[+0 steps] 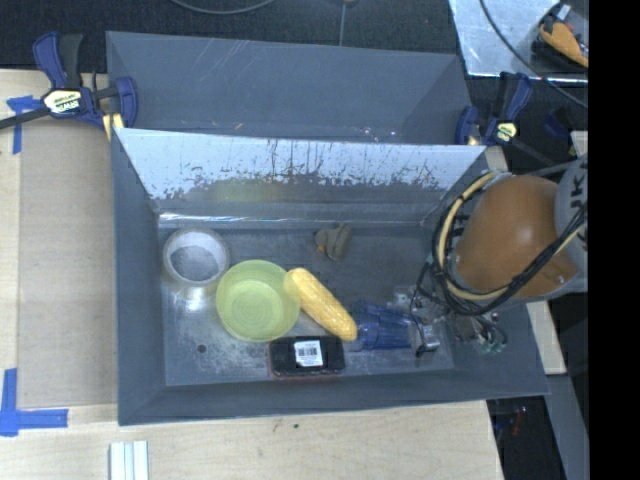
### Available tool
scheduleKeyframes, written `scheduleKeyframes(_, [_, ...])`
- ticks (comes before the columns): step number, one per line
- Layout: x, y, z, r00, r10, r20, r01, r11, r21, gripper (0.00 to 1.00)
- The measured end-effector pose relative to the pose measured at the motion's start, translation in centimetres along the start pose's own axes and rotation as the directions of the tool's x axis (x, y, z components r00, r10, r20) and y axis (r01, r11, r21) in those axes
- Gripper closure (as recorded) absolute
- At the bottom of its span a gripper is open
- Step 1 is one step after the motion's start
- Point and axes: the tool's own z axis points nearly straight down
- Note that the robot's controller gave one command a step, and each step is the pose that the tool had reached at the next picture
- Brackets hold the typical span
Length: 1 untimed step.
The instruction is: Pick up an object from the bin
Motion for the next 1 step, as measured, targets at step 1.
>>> scheduleKeyframes(1, [-0.14, -0.03, -2.06, 1.0, 0.0, 0.0, 0.0, 1.0, 0.0, 1.0])
